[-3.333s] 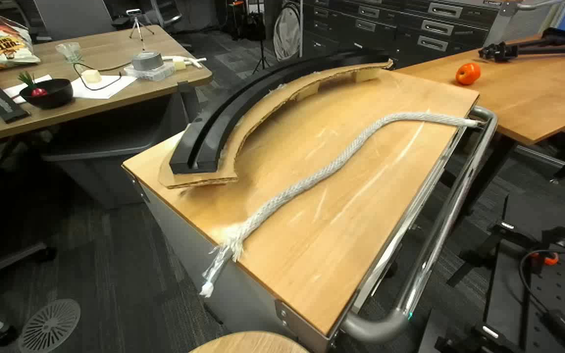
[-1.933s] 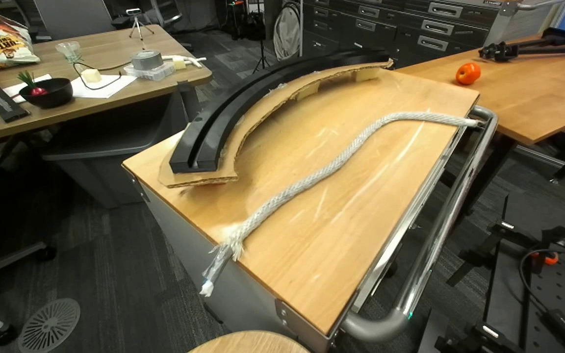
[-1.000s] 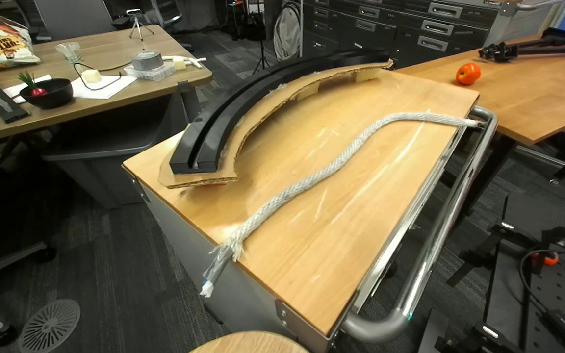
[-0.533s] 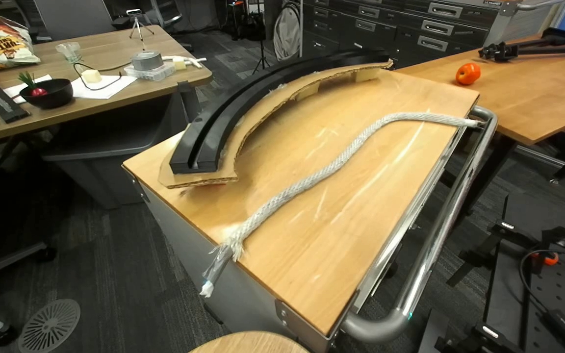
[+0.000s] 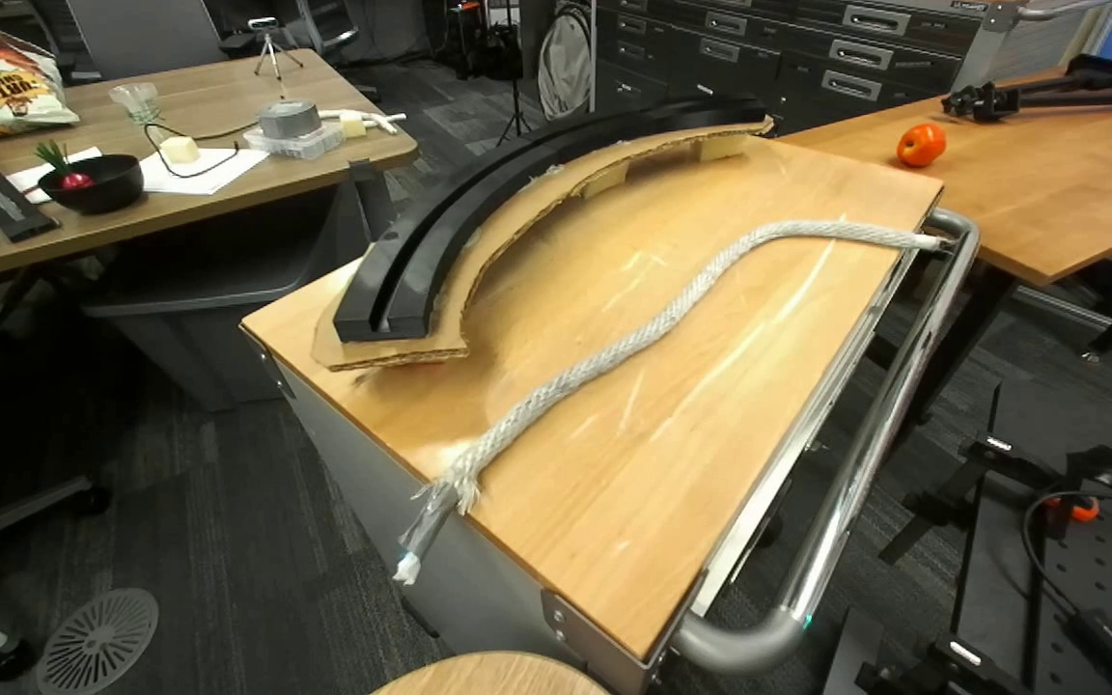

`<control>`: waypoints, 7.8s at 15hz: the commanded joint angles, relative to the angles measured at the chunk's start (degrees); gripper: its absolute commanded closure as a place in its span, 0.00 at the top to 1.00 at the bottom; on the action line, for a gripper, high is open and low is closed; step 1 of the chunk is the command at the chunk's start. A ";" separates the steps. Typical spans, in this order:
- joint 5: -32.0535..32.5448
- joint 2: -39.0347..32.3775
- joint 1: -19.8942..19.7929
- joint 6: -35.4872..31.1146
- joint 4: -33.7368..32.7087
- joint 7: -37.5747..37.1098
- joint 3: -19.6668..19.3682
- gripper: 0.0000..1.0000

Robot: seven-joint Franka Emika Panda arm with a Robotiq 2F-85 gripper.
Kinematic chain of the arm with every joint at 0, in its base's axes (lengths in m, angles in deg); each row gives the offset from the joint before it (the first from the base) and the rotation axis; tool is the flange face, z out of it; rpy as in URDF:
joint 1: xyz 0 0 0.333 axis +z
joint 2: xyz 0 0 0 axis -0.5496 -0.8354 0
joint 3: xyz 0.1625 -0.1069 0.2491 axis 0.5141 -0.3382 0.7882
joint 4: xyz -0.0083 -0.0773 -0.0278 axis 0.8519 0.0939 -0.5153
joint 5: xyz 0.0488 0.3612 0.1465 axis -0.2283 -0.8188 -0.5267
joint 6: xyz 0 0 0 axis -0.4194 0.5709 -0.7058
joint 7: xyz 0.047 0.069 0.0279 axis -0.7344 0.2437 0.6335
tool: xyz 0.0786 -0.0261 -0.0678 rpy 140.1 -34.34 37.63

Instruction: Place the rope along the middle of the black board

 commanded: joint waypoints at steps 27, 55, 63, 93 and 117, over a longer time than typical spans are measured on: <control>-14.40 -25.71 -5.60 -2.46 -1.97 30.29 2.17 1.00; 10.45 -28.06 -5.33 -25.29 6.16 25.06 7.45 1.00; 13.43 -32.62 -6.75 -25.58 4.59 30.40 6.42 1.00; 45.94 -35.16 -8.55 -6.83 -16.87 37.52 4.65 0.04; 19.62 -48.46 -10.92 -13.22 -32.44 59.56 7.06 0.04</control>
